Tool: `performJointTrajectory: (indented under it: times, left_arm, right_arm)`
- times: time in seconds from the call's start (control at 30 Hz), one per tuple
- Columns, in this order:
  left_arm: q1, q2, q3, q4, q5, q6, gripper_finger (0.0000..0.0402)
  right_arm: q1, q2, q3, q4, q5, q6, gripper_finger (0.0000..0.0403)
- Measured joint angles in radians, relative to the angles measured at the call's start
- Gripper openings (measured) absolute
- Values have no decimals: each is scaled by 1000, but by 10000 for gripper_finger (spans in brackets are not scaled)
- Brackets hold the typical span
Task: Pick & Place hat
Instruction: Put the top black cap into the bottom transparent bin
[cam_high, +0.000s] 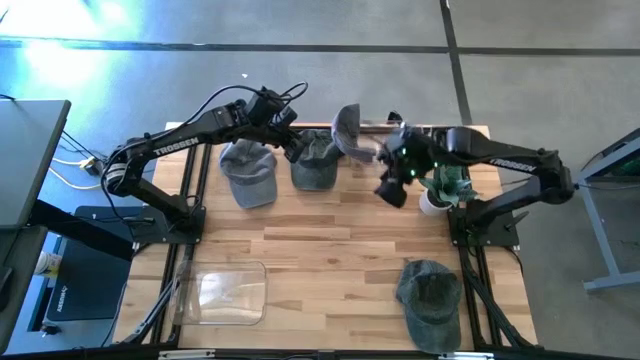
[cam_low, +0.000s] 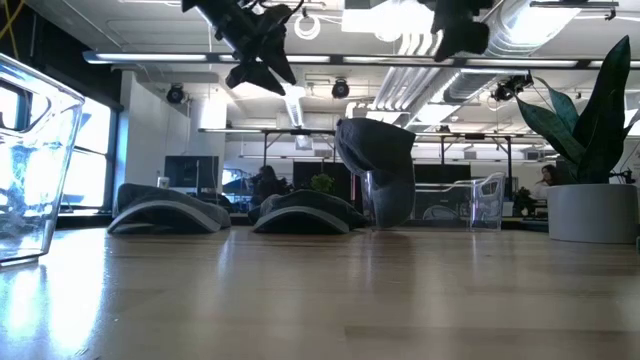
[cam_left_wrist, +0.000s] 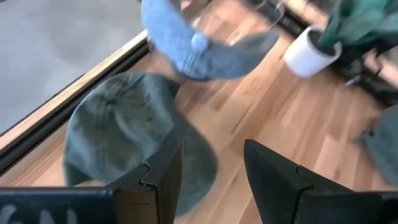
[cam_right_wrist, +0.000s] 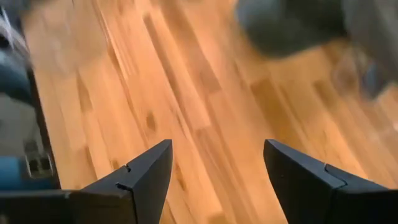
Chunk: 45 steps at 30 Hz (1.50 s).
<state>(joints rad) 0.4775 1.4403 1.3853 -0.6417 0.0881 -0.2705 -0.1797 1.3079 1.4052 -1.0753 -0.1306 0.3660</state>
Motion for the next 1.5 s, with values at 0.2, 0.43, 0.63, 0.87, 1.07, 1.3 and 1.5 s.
performJointTrajectory:
  times: [0.2, 0.43, 0.63, 0.87, 1.07, 1.3, 1.5]
  left_arm:
    - [8, 40, -12, -28, -24, 56, 165]
    - [90, 238, -18, 31, 25, -8, 168]
    - [189, 376, -19, 136, 206, -52, 203]
    - [233, 429, -19, 198, 55, -158, 244]
    - [215, 429, -18, 241, -56, -171, 246]
    - [203, 429, -18, 219, -108, -184, 246]
    - [179, 443, -17, 204, -103, -184, 228]
  right_arm:
    - [100, -2, 0, -33, 158, 67, 248]
    - [157, -2, 0, -13, 245, 155, 248]
    - [212, -3, 0, -12, 277, 206, 248]
    - [250, -3, 0, -12, 327, 211, 248]
    - [246, -3, 0, -12, 334, 200, 248]
    - [245, -3, 0, -12, 346, 191, 248]
    - [245, -3, 0, -11, 367, 178, 248]
